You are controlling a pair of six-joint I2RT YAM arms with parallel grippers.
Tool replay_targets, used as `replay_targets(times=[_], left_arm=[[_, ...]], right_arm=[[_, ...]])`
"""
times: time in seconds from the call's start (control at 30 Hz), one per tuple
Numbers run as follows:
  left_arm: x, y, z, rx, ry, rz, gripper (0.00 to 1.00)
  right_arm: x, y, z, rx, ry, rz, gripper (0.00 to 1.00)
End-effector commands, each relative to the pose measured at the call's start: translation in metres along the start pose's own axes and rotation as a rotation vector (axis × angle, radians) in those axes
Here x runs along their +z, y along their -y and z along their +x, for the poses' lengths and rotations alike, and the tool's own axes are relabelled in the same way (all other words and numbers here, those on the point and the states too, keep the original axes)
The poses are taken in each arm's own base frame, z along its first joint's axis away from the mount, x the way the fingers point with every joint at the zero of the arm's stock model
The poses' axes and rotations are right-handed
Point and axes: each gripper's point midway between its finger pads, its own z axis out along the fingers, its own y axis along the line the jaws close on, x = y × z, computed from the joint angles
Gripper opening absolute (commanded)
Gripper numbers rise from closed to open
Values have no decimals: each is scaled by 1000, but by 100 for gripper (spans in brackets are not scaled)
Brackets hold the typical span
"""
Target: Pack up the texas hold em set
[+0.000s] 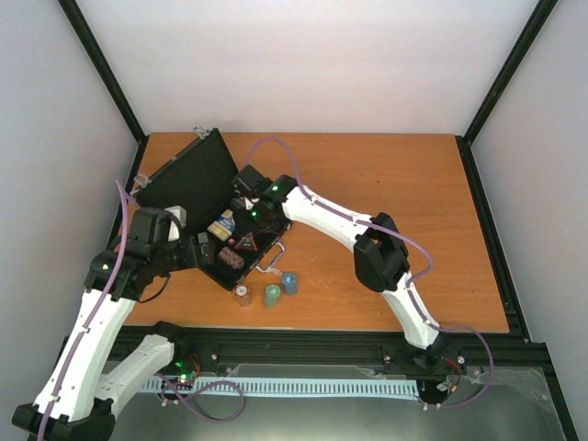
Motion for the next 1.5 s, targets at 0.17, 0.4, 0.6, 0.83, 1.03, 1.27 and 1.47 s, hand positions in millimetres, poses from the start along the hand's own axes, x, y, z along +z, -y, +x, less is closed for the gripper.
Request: replay_targets(times=[0.17, 0.4, 0.6, 0.83, 1.03, 1.27, 1.47], left_arm=[[-10, 3, -2, 6, 29, 22, 100], [-12, 1, 1, 6, 27, 17, 100], [-12, 1, 2, 9, 25, 16, 100], [-11, 1, 2, 9, 23, 17, 100], [-11, -1, 4, 14, 21, 13, 100], [-11, 0, 3, 14, 23, 14, 100], [-9, 1, 3, 11, 24, 20, 100]], right_arm=[[25, 2, 14, -10, -69, 26, 37], [49, 14, 24, -16, -110, 63, 38], [53, 26, 17, -29, -75, 124, 38], [63, 32, 13, -19, -70, 157, 43], [66, 26, 8, -31, -57, 131, 53], [57, 30, 8, -25, -56, 161, 88], [41, 28, 4, -39, -34, 169, 100]])
